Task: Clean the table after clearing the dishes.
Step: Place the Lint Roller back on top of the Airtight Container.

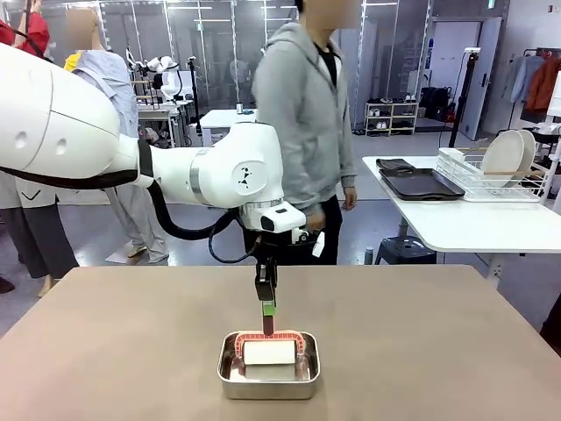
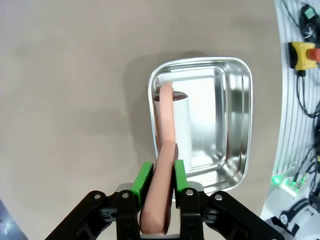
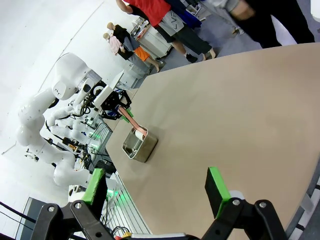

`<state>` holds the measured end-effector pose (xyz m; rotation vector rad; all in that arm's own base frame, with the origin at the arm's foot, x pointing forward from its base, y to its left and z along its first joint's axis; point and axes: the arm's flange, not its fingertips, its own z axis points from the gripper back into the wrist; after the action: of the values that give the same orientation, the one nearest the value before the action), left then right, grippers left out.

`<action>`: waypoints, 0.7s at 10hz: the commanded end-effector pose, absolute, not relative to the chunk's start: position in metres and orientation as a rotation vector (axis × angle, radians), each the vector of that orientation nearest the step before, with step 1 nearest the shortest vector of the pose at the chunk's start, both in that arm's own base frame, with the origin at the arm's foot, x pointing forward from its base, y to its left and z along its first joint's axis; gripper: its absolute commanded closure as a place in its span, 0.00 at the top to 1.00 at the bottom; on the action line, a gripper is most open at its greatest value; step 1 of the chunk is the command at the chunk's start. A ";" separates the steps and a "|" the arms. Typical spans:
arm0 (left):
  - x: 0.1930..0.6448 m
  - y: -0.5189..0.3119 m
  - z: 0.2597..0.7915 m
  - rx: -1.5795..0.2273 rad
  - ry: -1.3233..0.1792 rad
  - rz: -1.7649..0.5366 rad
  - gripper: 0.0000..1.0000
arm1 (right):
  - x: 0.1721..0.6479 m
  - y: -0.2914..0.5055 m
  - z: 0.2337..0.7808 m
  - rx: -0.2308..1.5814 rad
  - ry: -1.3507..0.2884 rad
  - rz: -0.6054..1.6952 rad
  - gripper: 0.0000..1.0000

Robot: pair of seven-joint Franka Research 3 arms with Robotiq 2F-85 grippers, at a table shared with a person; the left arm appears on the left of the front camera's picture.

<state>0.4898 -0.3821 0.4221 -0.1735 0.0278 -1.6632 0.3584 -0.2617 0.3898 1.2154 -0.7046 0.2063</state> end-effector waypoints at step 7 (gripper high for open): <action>0.498 -0.375 0.437 -0.110 -0.002 -1.691 1.00 | 0.356 -0.258 0.392 1.205 -0.717 0.202 1.00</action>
<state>0.5034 -0.3809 0.4336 -0.1276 -0.0001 -1.6781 0.3584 -0.2617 0.3898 1.2154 -0.7046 0.2062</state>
